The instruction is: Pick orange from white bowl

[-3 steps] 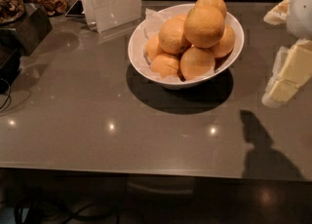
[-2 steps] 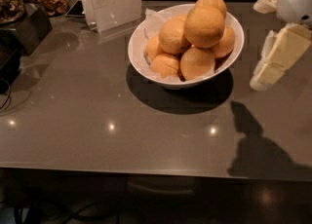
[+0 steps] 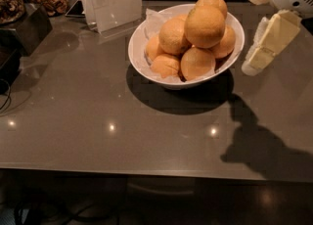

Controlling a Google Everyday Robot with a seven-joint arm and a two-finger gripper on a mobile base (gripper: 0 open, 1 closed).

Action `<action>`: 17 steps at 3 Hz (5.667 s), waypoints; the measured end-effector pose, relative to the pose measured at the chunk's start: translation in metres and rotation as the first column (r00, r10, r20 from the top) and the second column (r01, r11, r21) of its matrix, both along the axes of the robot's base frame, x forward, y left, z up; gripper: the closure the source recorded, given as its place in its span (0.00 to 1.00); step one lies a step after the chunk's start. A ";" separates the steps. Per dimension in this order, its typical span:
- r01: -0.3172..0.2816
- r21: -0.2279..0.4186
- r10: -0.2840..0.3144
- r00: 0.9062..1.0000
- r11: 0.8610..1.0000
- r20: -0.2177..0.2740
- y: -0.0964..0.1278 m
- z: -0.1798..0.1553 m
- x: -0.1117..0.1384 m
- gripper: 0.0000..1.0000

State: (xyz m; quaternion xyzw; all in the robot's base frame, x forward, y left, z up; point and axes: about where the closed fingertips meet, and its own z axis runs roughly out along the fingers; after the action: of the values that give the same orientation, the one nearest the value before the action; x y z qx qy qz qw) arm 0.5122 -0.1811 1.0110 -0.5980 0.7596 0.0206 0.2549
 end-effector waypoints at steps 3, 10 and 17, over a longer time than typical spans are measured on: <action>-0.041 0.108 0.042 0.999 0.993 -0.003 0.037 -0.010 0.047 0.00; -0.077 0.193 0.099 0.989 0.978 -0.108 0.072 -0.044 0.064 0.69; -0.017 0.606 0.186 0.958 0.795 -0.217 -0.001 0.005 0.017 1.00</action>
Offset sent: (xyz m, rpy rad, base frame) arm 0.0578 0.0451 -0.0089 0.1154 -0.0019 0.0626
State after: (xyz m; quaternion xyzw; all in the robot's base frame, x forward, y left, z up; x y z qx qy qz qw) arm 0.5293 -0.1822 1.0164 -0.5189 0.7078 0.3526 0.3248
